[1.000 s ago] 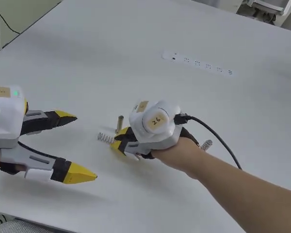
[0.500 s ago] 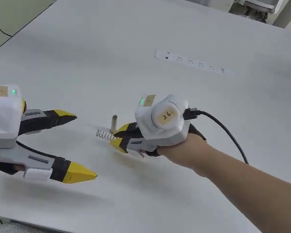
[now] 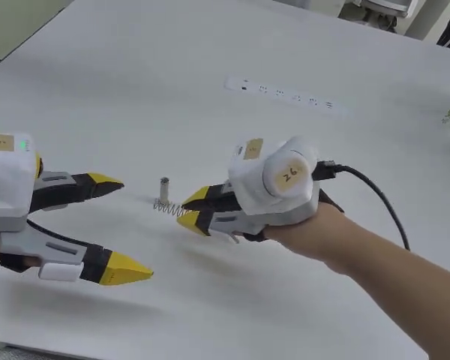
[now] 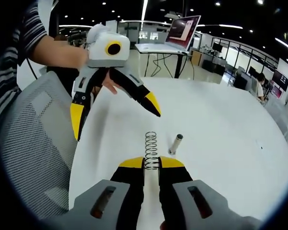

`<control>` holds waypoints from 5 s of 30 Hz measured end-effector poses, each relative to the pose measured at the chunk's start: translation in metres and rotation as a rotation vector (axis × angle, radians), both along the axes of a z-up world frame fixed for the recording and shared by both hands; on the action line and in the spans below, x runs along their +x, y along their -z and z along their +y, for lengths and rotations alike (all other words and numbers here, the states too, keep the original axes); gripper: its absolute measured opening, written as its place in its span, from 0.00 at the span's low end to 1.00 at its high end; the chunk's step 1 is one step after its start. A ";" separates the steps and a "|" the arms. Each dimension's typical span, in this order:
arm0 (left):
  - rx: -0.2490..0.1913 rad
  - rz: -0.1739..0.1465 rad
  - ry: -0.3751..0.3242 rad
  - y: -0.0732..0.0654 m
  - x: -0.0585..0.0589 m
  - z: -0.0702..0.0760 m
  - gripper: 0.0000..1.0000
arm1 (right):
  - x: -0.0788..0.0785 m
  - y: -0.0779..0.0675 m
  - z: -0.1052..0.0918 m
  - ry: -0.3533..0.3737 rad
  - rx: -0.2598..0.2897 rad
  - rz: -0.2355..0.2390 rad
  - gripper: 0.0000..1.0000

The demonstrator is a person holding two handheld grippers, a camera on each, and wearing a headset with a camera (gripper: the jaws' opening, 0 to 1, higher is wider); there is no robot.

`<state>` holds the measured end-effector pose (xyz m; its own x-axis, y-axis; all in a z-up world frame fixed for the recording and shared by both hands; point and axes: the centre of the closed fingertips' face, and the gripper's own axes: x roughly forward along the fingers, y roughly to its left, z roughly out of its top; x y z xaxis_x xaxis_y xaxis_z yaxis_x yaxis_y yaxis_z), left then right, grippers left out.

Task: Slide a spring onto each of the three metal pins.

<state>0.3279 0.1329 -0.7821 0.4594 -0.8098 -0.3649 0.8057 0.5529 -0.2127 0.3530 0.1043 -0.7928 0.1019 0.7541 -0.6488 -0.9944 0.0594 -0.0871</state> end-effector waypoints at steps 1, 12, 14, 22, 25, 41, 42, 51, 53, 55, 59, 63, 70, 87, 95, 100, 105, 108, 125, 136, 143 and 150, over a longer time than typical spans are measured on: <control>0.000 -0.001 0.005 0.000 0.000 -0.002 0.87 | -0.001 -0.001 -0.003 -0.001 -0.003 -0.003 0.08; -0.007 0.004 0.065 0.000 -0.002 -0.019 0.80 | -0.013 0.006 -0.029 -0.053 -0.068 -0.070 0.08; -0.010 0.009 0.083 0.000 -0.004 -0.023 0.77 | -0.014 0.007 -0.031 -0.055 -0.076 -0.077 0.08; -0.011 -0.019 0.136 -0.005 -0.002 -0.041 0.57 | -0.021 0.003 -0.036 -0.073 -0.060 -0.087 0.08; -0.025 -0.015 0.152 -0.006 0.000 -0.046 0.51 | -0.022 0.001 -0.039 -0.077 -0.059 -0.097 0.08; -0.037 -0.055 0.235 -0.013 0.002 -0.066 0.18 | -0.030 -0.016 -0.040 -0.094 -0.012 -0.112 0.08; -0.038 -0.057 0.238 -0.014 0.002 -0.066 0.16 | -0.030 -0.017 -0.040 -0.095 -0.012 -0.113 0.08; -0.052 -0.070 0.277 -0.019 -0.001 -0.071 0.03 | -0.030 -0.020 -0.043 -0.101 -0.008 -0.118 0.08; -0.047 -0.067 0.288 -0.018 -0.002 -0.072 0.03 | -0.031 -0.019 -0.044 -0.105 -0.011 -0.115 0.08; -0.045 -0.065 0.301 -0.018 -0.004 -0.073 0.02 | -0.033 -0.019 -0.045 -0.111 -0.012 -0.112 0.08; -0.037 -0.072 0.314 -0.019 -0.004 -0.075 0.02 | -0.034 -0.019 -0.045 -0.109 -0.013 -0.111 0.08; -0.034 -0.070 0.333 -0.019 -0.006 -0.076 0.02 | -0.035 -0.018 -0.046 -0.091 -0.005 -0.086 0.09; -0.023 -0.057 0.359 -0.012 -0.013 -0.080 0.02 | -0.039 -0.015 -0.055 -0.058 0.015 -0.041 0.14; 0.000 -0.044 0.395 -0.003 -0.019 -0.083 0.02 | -0.047 -0.011 -0.058 -0.095 0.000 -0.048 0.07; 0.011 -0.047 0.386 -0.002 -0.019 -0.080 0.02 | -0.046 -0.022 -0.053 -0.096 0.027 -0.007 0.07; 0.026 -0.048 0.392 0.000 -0.020 -0.078 0.02 | -0.047 -0.026 -0.049 -0.121 0.024 -0.019 0.07; 0.035 -0.050 0.390 0.002 -0.021 -0.077 0.02 | -0.048 -0.032 -0.043 -0.136 0.030 -0.034 0.07; 0.044 -0.049 0.384 0.003 -0.021 -0.077 0.02 | -0.049 -0.036 -0.038 -0.146 0.040 -0.042 0.07; 0.060 -0.066 0.379 0.001 -0.020 -0.079 0.02 | -0.052 -0.049 -0.012 -0.170 0.114 -0.088 0.07; 0.066 -0.057 0.369 0.002 -0.017 -0.075 0.02 | -0.052 -0.049 -0.004 -0.185 0.117 -0.128 0.07; 0.062 -0.050 0.345 0.001 -0.015 -0.070 0.03 | -0.049 -0.051 -0.002 -0.194 0.110 -0.130 0.07; 0.045 -0.024 0.333 -0.001 -0.015 -0.071 0.06 | -0.049 -0.051 -0.003 -0.214 0.087 -0.147 0.07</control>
